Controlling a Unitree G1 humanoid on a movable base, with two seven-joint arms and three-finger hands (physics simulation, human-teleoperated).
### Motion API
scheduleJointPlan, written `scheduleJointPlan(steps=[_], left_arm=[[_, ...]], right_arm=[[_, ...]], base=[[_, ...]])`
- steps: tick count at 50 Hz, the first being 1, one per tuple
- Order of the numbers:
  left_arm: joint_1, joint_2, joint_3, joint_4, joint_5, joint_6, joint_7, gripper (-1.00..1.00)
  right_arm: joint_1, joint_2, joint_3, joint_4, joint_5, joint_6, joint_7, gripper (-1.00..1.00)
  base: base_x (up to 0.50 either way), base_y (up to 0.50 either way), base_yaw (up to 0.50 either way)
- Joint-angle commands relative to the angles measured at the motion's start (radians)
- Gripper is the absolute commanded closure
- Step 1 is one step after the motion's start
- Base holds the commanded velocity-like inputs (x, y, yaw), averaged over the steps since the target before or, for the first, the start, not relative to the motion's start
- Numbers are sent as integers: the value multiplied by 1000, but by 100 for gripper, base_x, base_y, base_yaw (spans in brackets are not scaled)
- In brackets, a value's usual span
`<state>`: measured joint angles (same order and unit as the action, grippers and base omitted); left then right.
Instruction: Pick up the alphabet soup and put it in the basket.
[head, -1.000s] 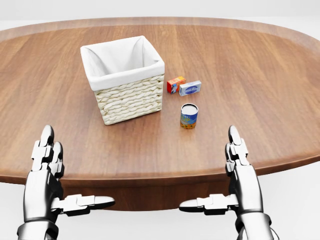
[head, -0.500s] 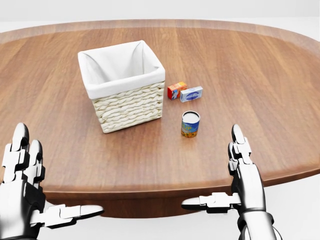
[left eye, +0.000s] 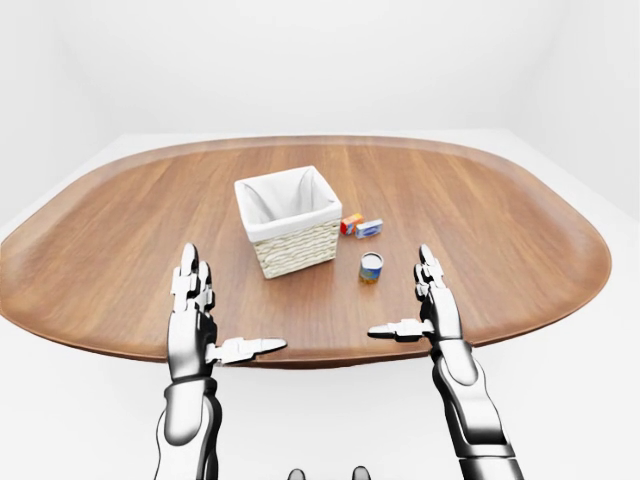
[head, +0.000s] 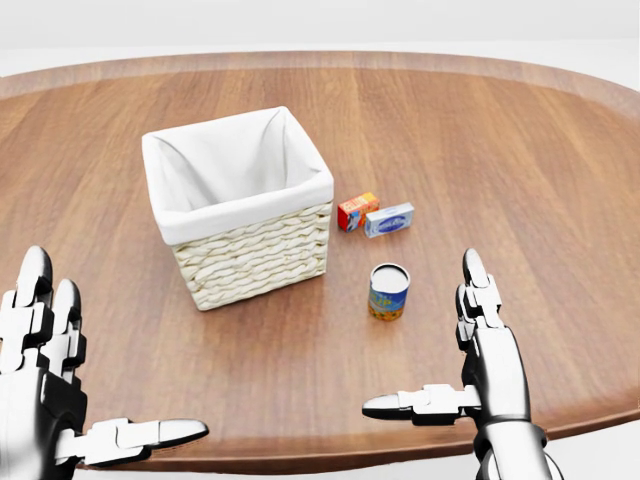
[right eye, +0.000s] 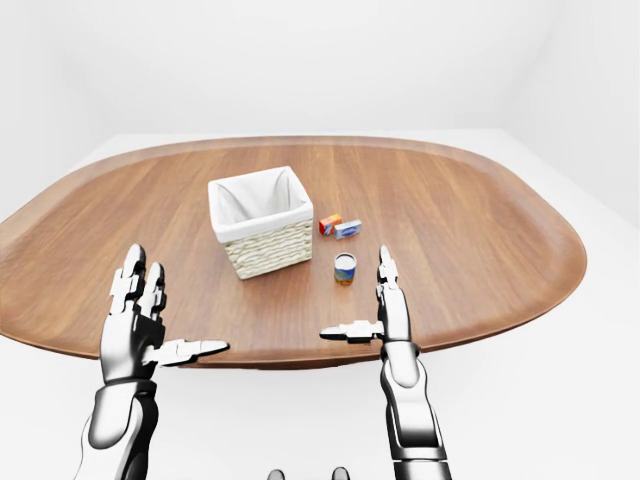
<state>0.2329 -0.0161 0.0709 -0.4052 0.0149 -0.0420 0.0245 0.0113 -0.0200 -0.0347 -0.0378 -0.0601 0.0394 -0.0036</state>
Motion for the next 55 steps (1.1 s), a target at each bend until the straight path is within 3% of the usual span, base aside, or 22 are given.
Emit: scheduleJointPlan(steps=[1, 18, 30, 52, 53, 55], left_arm=[[18, -2, -13, -24, 8, 2, -1, -100], [65, -10, -10, -95, -13, -4, -11, -100], [105, -20, -10, -138, -19, -45, -5, -100], [107, -20, -14, -131, -15, -45, -3, -100], [105, -20, -18, -124, -10, -45, -1, -100], [106, -19, -19, -125, -11, -45, 0, -100]], right_arm=[[1, 1, 3, 2, -4, -4, -1, -100], [-4, 0, 4, 16, -4, -13, 1, -100], [3, 2, 7, 7, -6, -9, 2, -100], [-1, 3, 9, 24, 3, -18, 11, -100], [-1, 4, 13, 36, -2, -34, 10, -100], [-1, 4, 15, 38, -8, -36, 5, -100]], base=[[29, 0, 0], [30, 0, 0], [30, 0, 0], [28, 0, 0], [0, 0, 0], [0, 0, 0]])
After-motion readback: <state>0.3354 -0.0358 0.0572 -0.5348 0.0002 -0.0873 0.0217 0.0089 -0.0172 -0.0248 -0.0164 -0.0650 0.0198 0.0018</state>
